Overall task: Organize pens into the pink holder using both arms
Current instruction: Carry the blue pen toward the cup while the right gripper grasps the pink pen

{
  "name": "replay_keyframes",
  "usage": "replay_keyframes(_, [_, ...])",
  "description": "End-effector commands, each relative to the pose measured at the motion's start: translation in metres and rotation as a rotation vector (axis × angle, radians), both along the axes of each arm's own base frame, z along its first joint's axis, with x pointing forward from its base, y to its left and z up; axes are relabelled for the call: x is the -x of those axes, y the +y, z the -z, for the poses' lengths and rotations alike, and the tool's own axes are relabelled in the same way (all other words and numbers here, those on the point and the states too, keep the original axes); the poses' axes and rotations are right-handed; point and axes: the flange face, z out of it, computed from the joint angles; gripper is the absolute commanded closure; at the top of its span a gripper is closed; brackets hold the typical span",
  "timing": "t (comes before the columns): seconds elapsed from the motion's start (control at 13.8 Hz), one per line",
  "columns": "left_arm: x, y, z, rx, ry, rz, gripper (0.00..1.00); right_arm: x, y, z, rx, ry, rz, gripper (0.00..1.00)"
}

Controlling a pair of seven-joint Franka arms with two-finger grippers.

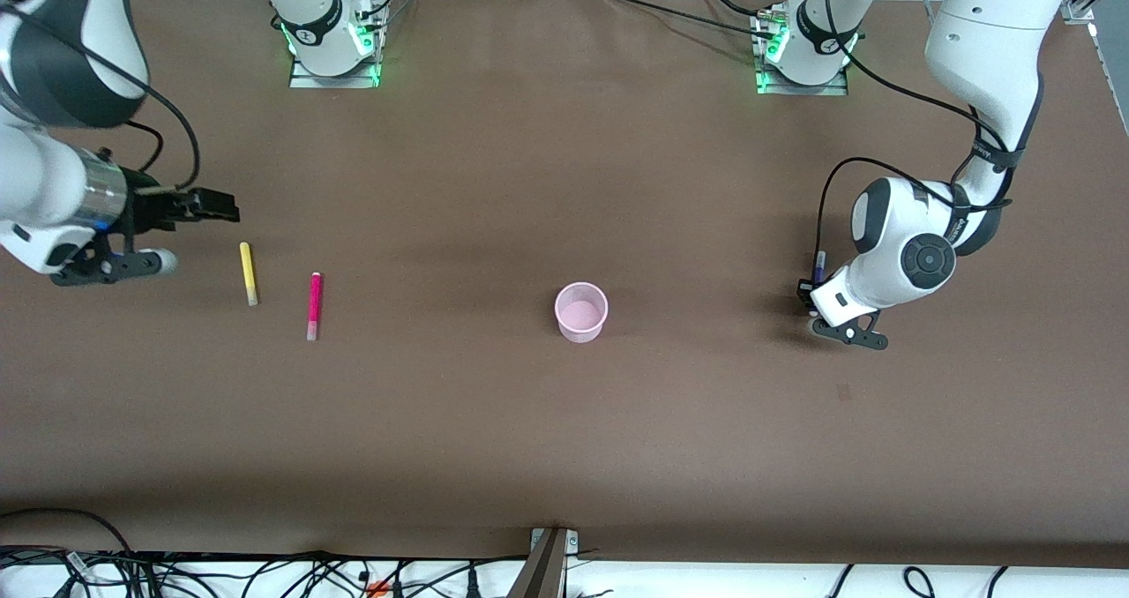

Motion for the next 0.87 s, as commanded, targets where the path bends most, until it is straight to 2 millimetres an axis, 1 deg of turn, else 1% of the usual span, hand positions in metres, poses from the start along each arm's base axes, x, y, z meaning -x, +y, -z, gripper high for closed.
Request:
replay_keyframes(0.0, [-0.004,-0.039,-0.074,0.008,-0.008,0.126,1.0,0.011,0.011,0.048,0.019,-0.004,0.061,0.0])
replay_keyframes(0.07, [-0.013,-0.051,-0.094,0.02,0.003,0.146,1.0,0.014,0.012,0.067,0.019,-0.018,0.06,0.0])
replay_keyframes(0.14, [-0.017,-0.064,-0.106,0.03,0.021,0.16,1.0,0.019,0.013,0.088,0.019,-0.033,0.062,0.01])
replay_keyframes(0.22, [-0.022,-0.084,-0.119,0.045,0.015,0.19,1.0,0.023,0.012,0.109,0.018,-0.053,0.067,0.01])
replay_keyframes(0.29, [-0.025,-0.11,-0.126,0.081,0.002,0.216,1.0,0.029,0.012,0.133,0.017,-0.08,0.07,0.01])
replay_keyframes(0.36, [-0.031,-0.131,-0.136,0.146,-0.012,0.21,1.0,0.035,0.012,0.157,0.016,-0.103,0.072,0.01])
replay_keyframes(0.43, [-0.038,-0.144,-0.138,0.227,-0.015,0.182,1.0,0.041,0.011,0.185,0.017,-0.126,0.075,0.01])
replay_keyframes(0.51, [-0.048,-0.159,-0.144,0.312,-0.03,0.19,1.0,0.048,0.013,0.211,0.016,-0.157,0.074,0.01])
replay_keyframes(0.58, [-0.057,-0.178,-0.151,0.405,-0.055,0.222,1.0,0.056,0.012,0.233,0.015,-0.182,0.076,0.01])
replay_keyframes(0.65, [-0.064,-0.192,-0.152,0.483,-0.085,0.236,1.0,0.063,0.011,0.245,0.015,-0.2,0.075,0.01])
replay_keyframes(0.72, [-0.066,-0.211,-0.148,0.554,-0.12,0.253,1.0,0.066,0.011,0.25,0.015,-0.203,0.074,0.01])
replay_keyframes(0.79, [-0.067,-0.228,-0.149,0.6,-0.181,0.29,1.0,0.067,0.011,0.252,0.015,-0.201,0.071,0.02])
